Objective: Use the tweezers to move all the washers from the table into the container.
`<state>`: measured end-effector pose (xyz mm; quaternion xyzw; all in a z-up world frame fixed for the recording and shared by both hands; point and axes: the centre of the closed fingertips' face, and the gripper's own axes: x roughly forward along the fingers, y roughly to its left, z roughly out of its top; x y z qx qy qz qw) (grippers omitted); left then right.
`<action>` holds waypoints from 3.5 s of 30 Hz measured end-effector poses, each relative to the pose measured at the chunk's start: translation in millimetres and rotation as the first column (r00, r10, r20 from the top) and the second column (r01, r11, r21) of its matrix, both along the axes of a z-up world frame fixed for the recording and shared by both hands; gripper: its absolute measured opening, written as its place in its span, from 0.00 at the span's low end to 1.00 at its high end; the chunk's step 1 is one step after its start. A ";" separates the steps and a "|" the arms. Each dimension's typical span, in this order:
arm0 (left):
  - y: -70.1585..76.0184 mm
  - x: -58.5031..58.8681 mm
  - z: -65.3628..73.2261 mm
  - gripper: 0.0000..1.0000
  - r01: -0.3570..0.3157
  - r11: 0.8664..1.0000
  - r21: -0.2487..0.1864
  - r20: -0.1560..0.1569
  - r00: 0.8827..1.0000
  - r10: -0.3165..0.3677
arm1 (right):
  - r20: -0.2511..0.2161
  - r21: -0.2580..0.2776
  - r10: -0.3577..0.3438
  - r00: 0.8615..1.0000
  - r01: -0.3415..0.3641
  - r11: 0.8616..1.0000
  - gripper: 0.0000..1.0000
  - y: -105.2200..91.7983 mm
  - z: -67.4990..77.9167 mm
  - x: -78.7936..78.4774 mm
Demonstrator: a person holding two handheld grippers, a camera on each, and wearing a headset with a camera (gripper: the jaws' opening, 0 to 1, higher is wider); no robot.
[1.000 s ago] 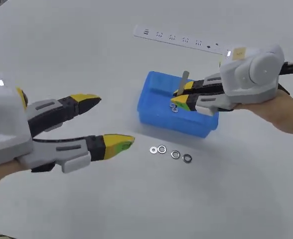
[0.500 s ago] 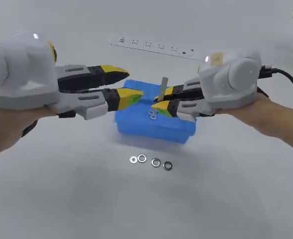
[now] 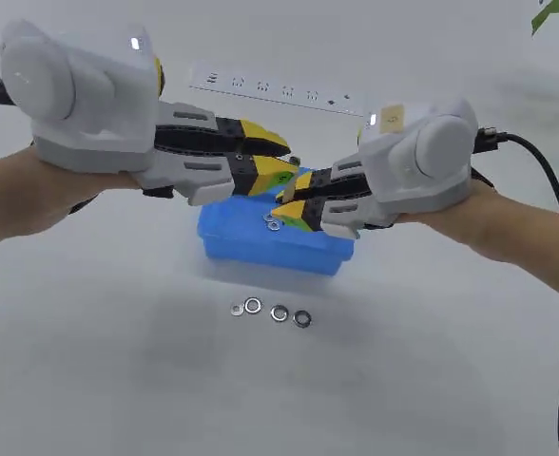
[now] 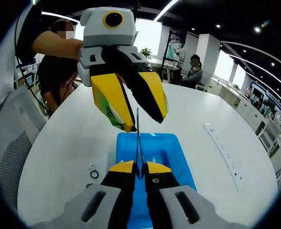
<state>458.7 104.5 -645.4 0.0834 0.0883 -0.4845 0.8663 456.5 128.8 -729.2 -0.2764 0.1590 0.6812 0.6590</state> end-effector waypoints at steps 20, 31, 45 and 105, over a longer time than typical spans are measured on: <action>-8.5 -11.6 5.6 0.04 0.153 0.986 0.060 0.063 0.986 -0.156 | 0.002 0.004 0.011 1.000 -0.011 1.000 0.10 -0.1 4.5 -3.1; -6.8 -7.1 6.5 0.04 0.152 0.985 0.084 0.089 0.983 -0.159 | -0.002 0.015 -0.053 0.999 0.053 0.998 0.18 -4.7 8.6 4.0; 3.6 -12.0 20.2 0.04 0.099 0.991 0.086 0.111 0.988 -0.108 | 0.001 0.086 -0.277 0.961 0.276 0.957 0.41 -30.5 17.6 17.1; 9.6 -92.5 -38.2 0.04 0.129 0.989 0.067 -0.040 0.991 -0.126 | -0.309 0.123 -0.320 0.895 0.372 0.920 1.00 -127.3 -6.2 -134.3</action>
